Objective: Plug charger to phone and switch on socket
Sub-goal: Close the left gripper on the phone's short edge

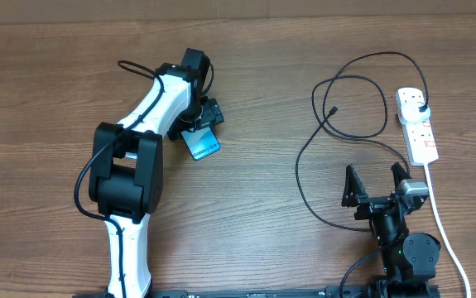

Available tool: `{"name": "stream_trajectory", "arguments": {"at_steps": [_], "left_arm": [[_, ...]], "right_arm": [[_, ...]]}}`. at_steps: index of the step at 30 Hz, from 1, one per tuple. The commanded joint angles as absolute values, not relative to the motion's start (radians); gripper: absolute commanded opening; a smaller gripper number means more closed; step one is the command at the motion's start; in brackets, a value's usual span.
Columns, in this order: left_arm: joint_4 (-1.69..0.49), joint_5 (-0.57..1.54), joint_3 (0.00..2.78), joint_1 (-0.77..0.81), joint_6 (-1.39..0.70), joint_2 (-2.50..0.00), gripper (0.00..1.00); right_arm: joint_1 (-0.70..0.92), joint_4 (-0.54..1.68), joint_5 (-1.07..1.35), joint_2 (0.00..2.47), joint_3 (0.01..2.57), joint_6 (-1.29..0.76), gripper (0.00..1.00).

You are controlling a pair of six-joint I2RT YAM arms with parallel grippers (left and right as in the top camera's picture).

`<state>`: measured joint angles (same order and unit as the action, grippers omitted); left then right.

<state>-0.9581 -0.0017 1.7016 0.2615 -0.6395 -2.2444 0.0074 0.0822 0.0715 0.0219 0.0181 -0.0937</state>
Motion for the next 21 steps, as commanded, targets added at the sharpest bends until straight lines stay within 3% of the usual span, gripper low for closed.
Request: {"name": "stream_trajectory", "arguments": {"at_steps": [1,10,21], "left_arm": [[-0.941,0.027,1.656,0.258,-0.652,-2.328,0.99],[-0.99,0.019,1.656,0.255,-0.806,-2.328,1.0],[-0.994,0.054,1.656,0.256,-0.842,-2.328,1.0]], "right_arm": [[0.012,0.08,0.068,0.02,0.009,-0.096,1.0],[0.012,0.08,0.068,0.02,0.009,-0.096,1.0],[0.012,0.08,0.068,0.02,0.009,-0.096,1.0]]}}
